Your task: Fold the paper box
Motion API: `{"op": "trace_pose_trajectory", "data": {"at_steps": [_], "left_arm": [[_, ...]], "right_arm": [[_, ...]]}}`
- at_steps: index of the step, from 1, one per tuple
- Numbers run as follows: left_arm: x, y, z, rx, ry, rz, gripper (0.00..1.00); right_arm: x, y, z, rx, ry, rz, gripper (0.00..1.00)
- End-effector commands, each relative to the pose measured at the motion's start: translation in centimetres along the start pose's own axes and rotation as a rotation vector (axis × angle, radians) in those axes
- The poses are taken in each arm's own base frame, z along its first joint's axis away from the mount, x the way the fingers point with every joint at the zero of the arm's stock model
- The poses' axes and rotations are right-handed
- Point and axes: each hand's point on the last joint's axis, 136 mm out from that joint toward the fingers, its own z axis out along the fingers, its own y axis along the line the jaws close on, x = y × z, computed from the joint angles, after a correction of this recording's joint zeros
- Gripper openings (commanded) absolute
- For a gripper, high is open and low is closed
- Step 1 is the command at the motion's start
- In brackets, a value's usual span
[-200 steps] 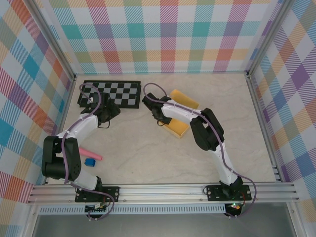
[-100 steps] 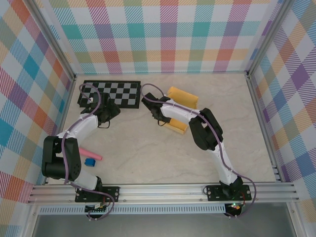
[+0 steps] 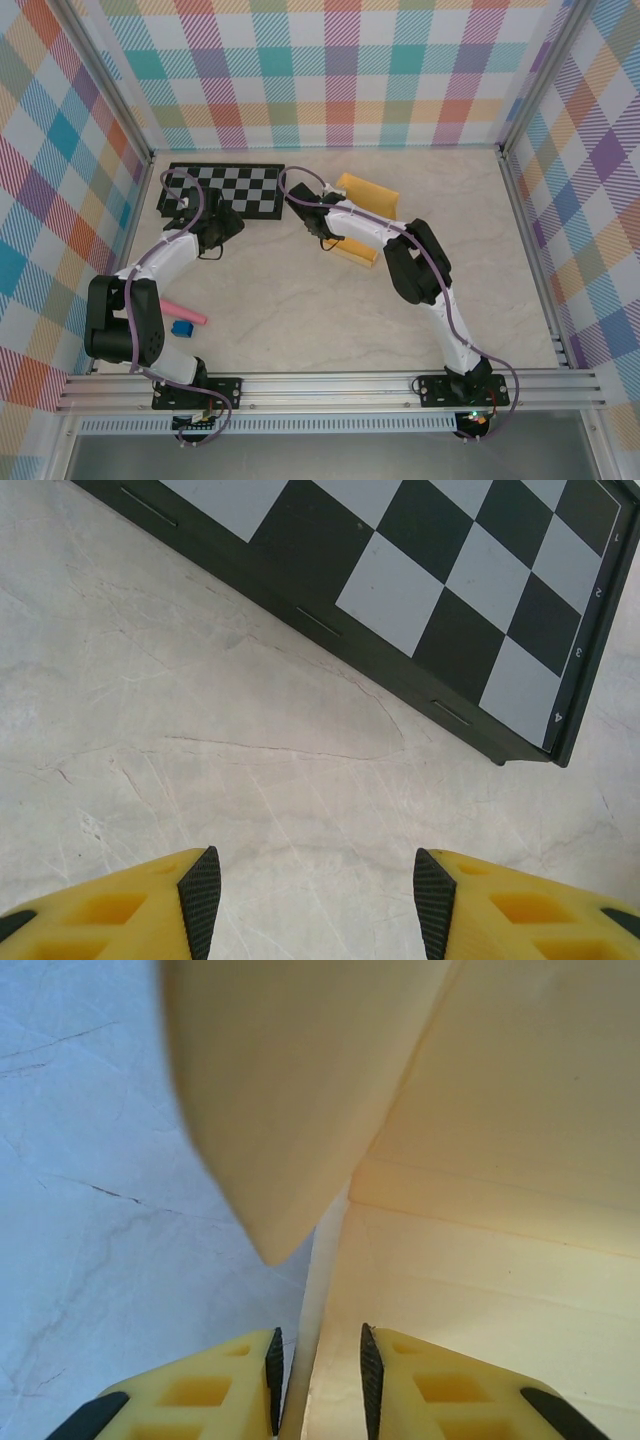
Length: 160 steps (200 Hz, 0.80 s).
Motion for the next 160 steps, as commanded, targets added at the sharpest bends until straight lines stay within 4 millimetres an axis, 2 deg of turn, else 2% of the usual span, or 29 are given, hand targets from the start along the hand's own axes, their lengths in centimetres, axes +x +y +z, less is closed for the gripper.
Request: {"op": "trace_pose_trajectory", "data": {"at_steps": [1, 91, 124, 150, 160], "left_arm": [[0.4, 0.5, 0.4, -0.012, 0.016, -0.012, 0.56], [0.7, 0.8, 0.7, -0.023, 0.026, -0.012, 0.55], [0.7, 0.9, 0.7, -0.027, 0.025, -0.011, 0.55], [0.7, 0.9, 0.7, -0.027, 0.025, -0.012, 0.55], [0.6, 0.8, 0.7, -0.025, 0.026, -0.012, 0.55]], "right_arm": [[-0.8, -0.1, 0.5, 0.012, -0.026, -0.006, 0.27], [0.0, 0.0, 2.1, 0.006, -0.001, -0.018, 0.31], [0.1, 0.2, 2.5, 0.0, -0.002, -0.028, 0.24], [0.1, 0.3, 2.4, -0.009, -0.006, -0.042, 0.12], [0.3, 0.5, 2.6, -0.026, -0.006, -0.048, 0.1]]}}
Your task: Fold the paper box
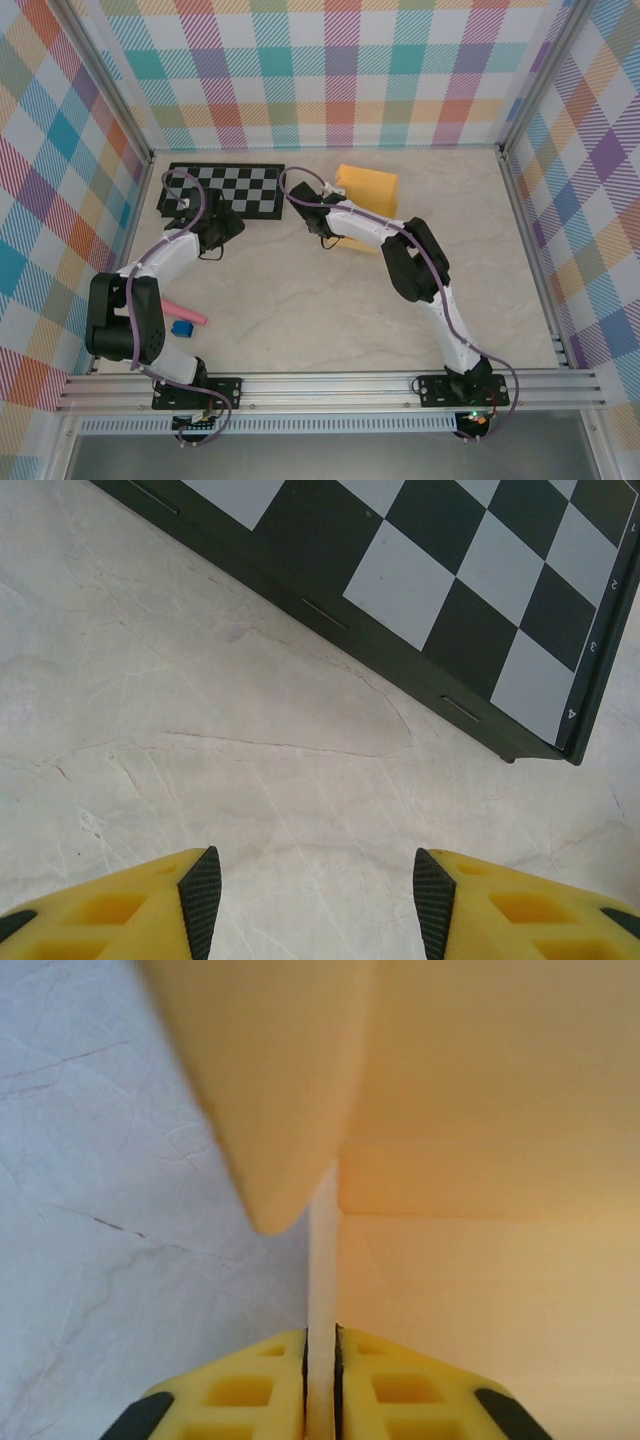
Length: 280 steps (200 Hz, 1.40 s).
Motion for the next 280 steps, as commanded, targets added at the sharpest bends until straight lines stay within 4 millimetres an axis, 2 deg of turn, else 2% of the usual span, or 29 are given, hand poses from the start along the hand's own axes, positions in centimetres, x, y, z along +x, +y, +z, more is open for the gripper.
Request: {"op": "trace_pose_trajectory", "data": {"at_steps": [1, 25, 49, 74, 100, 172, 209, 246, 280], "left_arm": [[0.4, 0.6, 0.3, -0.018, 0.015, -0.012, 0.55], [0.3, 0.5, 0.4, -0.016, 0.017, -0.014, 0.55], [0.5, 0.6, 0.4, -0.016, 0.018, -0.021, 0.55], [0.5, 0.6, 0.3, -0.017, 0.019, -0.024, 0.55], [0.6, 0.8, 0.4, -0.025, 0.02, -0.029, 0.55], [1.0, 0.8, 0.7, -0.021, 0.036, -0.041, 0.55], [1.2, 0.5, 0.6, -0.005, 0.045, -0.047, 0.55], [1.4, -0.6, 0.6, 0.033, 0.052, -0.031, 0.55], [1.8, -2.0, 1.6, 0.085, 0.071, -0.033, 0.56]], "right_arm": [[0.8, 0.1, 1.0, -0.011, 0.011, -0.033, 0.1], [1.6, 1.2, 1.1, -0.113, 0.015, -0.042, 0.1], [3.4, 1.9, 1.2, -0.242, 0.058, -0.034, 0.1], [4.9, 1.7, 2.0, -0.304, 0.124, -0.012, 0.1], [4.3, 1.8, 1.6, -0.313, 0.108, -0.029, 0.11], [1.4, 1.3, -0.7, -0.294, 0.027, -0.067, 0.24], [0.6, 1.2, -1.8, -0.292, 0.022, -0.088, 0.28], [0.2, 1.4, -3.1, -0.308, 0.0, -0.128, 0.33], [0.2, 2.2, -5.2, -0.343, -0.036, -0.221, 0.39]]}}
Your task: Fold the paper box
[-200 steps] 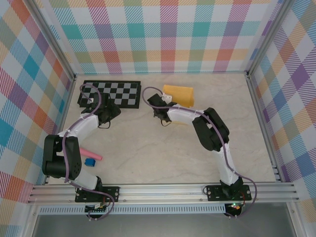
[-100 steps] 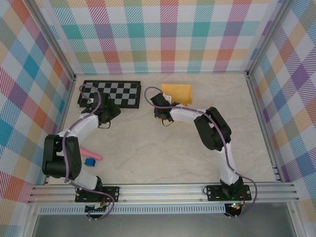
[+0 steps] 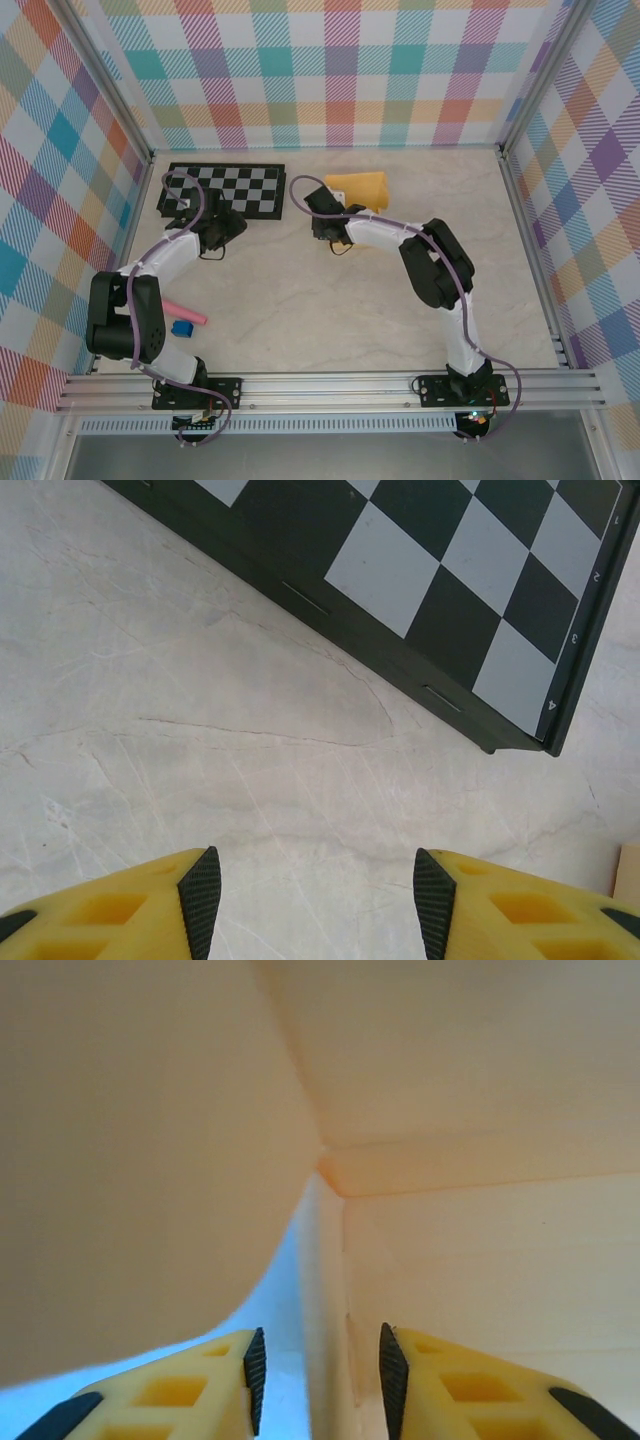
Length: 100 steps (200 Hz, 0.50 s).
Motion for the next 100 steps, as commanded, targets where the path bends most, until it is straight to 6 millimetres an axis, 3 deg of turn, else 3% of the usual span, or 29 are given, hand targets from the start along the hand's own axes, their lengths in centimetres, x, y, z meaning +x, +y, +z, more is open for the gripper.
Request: {"op": "trace_pose_trajectory", "data": {"at_steps": [1, 46, 74, 100], "left_arm": [[1.1, -1.1, 1.3, 0.048, 0.037, -0.009, 0.56], [0.0, -6.4, 2.7, 0.192, 0.042, 0.064, 0.56], [0.2, -11.1, 4.0, 0.282, 0.088, 0.164, 0.56], [0.8, -15.3, 5.3, 0.36, 0.105, 0.261, 0.56]], "right_arm": [[-1.3, 1.6, -3.0, -0.044, -0.045, -0.084, 0.4], [0.4, 1.8, -6.6, -0.142, -0.08, -0.219, 0.47], [0.7, 1.8, -11.0, -0.278, -0.168, -0.393, 0.48], [0.0, -1.1, -13.7, -0.275, -0.247, -0.535, 0.49]]}}
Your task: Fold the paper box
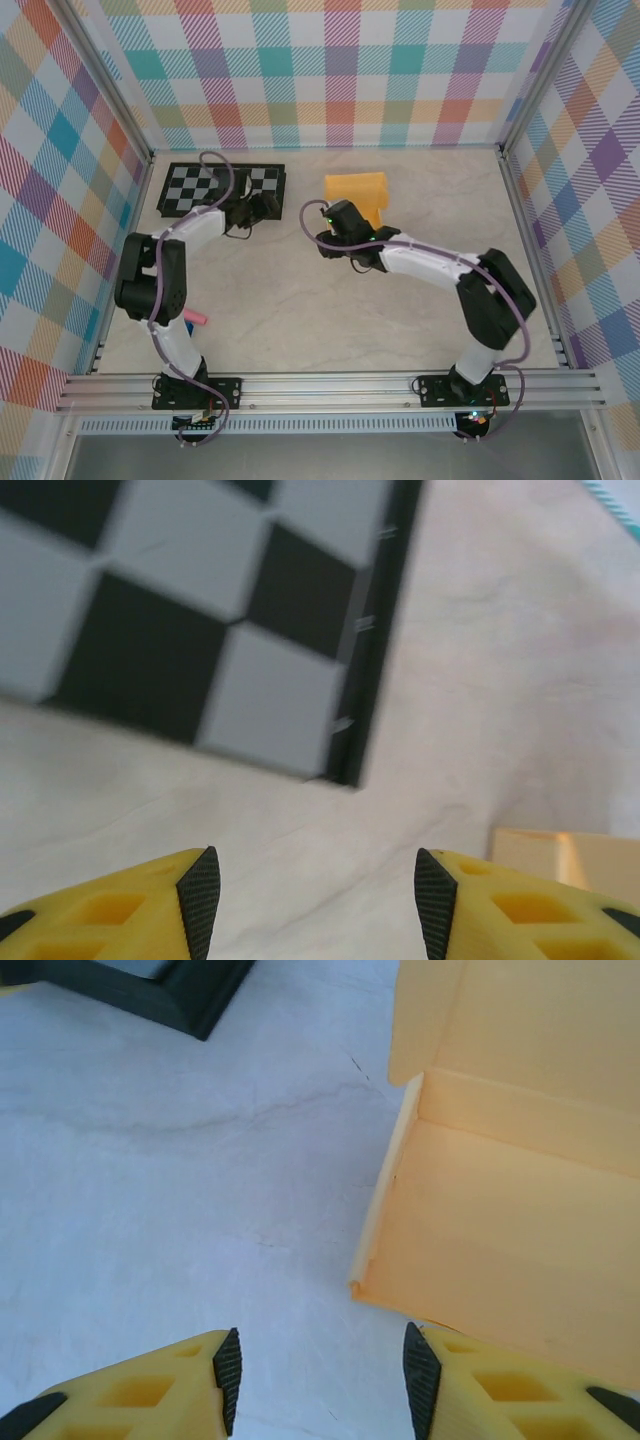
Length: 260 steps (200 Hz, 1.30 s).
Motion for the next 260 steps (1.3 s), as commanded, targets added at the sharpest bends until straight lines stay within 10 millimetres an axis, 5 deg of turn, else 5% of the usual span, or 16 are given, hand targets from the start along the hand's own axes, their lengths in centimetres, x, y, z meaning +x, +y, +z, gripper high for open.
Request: {"op": "trace_pose_trajectory", "data": {"at_steps": [1, 32, 50, 71, 91, 108, 133, 155, 172, 210, 260], "left_arm": [[-0.3, -4.8, 1.5, 0.123, 0.017, 0.124, 0.56], [-0.5, -8.4, 4.5, 0.186, 0.045, 0.195, 0.55], [-0.7, -9.6, 6.3, 0.206, 0.047, 0.216, 0.55], [-0.7, -10.5, 8.0, 0.241, 0.068, 0.198, 0.54], [-1.4, -11.2, 7.2, 0.26, 0.029, 0.188, 0.54], [-2.6, -11.8, 5.5, 0.277, -0.039, 0.213, 0.54], [-3.8, -12.8, 4.3, 0.285, -0.053, 0.251, 0.55], [-3.8, -12.2, 3.7, 0.243, -0.016, 0.218, 0.54], [-3.5, -11.3, 2.4, 0.214, 0.005, 0.16, 0.53], [-1.5, -9.1, 0.0, 0.186, 0.05, 0.133, 0.53], [1.4, -10.3, -1.7, 0.444, -0.019, 0.314, 0.56]], "right_arm": [[-2.3, -0.9, -3.1, -0.051, -0.134, -0.183, 0.49], [-2.7, -6.8, -8.3, -0.01, -0.356, 0.004, 0.5], [-0.5, -8.5, -9.2, -0.031, -0.386, 0.081, 0.5], [2.4, -10.7, -8.8, -0.008, -0.227, 0.233, 0.53], [2.6, -12.8, -9.6, -0.009, -0.178, 0.366, 0.54], [1.6, -15.5, -10.7, 0.023, -0.187, 0.481, 0.63], [-1.2, -18.4, -11.4, -0.064, -0.189, 0.556, 0.64], [-3.7, -20.1, -10.4, -0.173, -0.113, 0.618, 0.61], [-4.8, -21.0, -9.2, -0.276, -0.016, 0.705, 0.48], [-4.8, -24.9, -6.2, -0.448, 0.047, 0.971, 0.42], [-3.5, -24.8, -2.6, -0.369, 0.004, 0.6, 0.45]]}}
